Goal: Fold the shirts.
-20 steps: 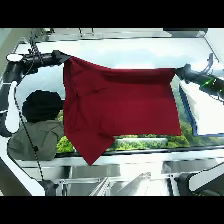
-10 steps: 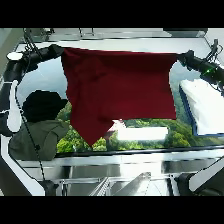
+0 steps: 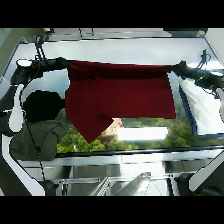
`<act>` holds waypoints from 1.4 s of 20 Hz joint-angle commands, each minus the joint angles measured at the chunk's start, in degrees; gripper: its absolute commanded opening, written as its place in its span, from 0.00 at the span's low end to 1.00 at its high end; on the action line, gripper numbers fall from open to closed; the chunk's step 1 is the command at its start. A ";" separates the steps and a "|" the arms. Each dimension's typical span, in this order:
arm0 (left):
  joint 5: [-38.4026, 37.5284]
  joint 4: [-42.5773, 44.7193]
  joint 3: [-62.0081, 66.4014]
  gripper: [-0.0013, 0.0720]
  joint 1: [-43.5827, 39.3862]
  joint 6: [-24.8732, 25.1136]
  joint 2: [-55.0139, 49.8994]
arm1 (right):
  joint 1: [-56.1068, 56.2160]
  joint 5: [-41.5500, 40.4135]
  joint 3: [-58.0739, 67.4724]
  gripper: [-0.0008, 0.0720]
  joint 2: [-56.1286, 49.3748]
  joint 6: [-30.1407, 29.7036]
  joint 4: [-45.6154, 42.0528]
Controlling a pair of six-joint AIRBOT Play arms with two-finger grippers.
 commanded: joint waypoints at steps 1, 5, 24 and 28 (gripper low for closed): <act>-4.50 8.15 -0.26 0.05 0.02 -3.26 -0.04 | -0.39 3.72 0.09 0.03 -1.01 3.69 -6.45; -7.30 16.20 -0.26 0.05 -0.09 -6.62 -0.11 | -0.92 5.22 0.07 0.03 -1.01 6.80 -13.46; -27.91 20.85 -0.22 0.99 6.32 -26.05 10.38 | -8.22 20.74 0.61 0.38 10.08 10.16 -18.51; -44.06 21.00 -5.29 0.97 5.40 -34.75 14.56 | -9.64 33.35 -2.19 0.40 14.86 13.33 -27.15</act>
